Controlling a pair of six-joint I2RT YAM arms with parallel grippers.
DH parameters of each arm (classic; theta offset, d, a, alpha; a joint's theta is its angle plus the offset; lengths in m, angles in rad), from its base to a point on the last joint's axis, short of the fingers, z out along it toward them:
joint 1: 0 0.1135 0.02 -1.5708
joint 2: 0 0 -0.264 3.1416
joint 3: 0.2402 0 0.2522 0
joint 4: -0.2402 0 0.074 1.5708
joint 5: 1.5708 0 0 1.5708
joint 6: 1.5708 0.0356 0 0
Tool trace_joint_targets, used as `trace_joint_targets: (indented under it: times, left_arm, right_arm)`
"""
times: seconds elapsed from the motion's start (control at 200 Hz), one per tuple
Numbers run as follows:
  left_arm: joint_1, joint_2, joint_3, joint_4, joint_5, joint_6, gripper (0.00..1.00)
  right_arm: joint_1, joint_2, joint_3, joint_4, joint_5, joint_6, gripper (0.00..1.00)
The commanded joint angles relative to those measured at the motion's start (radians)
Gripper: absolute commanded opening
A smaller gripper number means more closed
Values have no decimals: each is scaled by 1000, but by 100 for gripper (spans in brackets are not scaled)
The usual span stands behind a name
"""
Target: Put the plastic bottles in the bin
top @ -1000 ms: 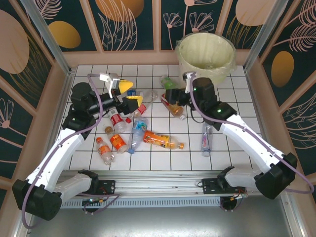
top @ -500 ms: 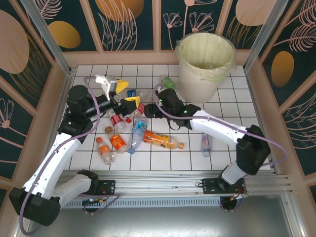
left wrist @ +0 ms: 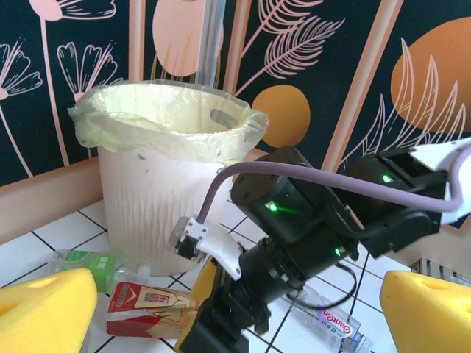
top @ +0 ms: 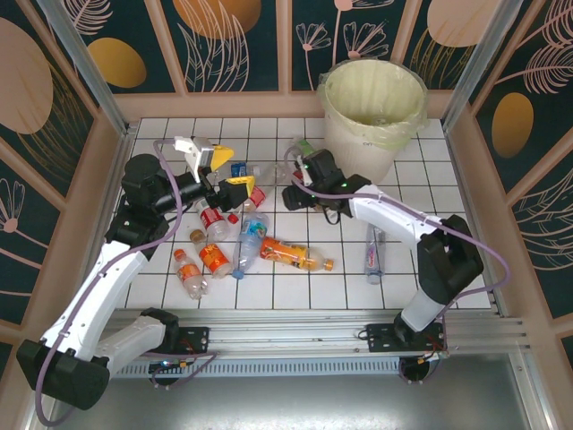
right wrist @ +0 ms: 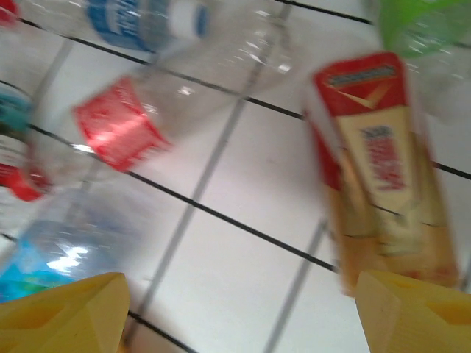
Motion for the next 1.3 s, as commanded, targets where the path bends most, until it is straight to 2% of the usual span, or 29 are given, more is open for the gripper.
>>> trace_joint_targets:
  times: [0.0, 0.265, 0.641, 0.941, 1.291]
  left_arm:
    - [-4, 6, 14, 14, 23, -2, 98]
    - [-5, 23, 9, 24, 39, -16, 98]
    - [-5, 38, 0, 46, 62, -37, 99]
    - [-5, 48, -3, 52, 66, -42, 99]
    - [-5, 84, 2, 53, 71, -43, 99]
  right_arm:
    - [-52, 20, -14, -87, -12, -138, 82]
    - [-134, 108, 32, -91, -33, -208, 83]
    - [-162, 255, 121, -72, 12, -248, 82]
    - [-170, 352, 220, -99, -49, -277, 77]
    - [-170, 408, 250, -118, -31, -296, 70]
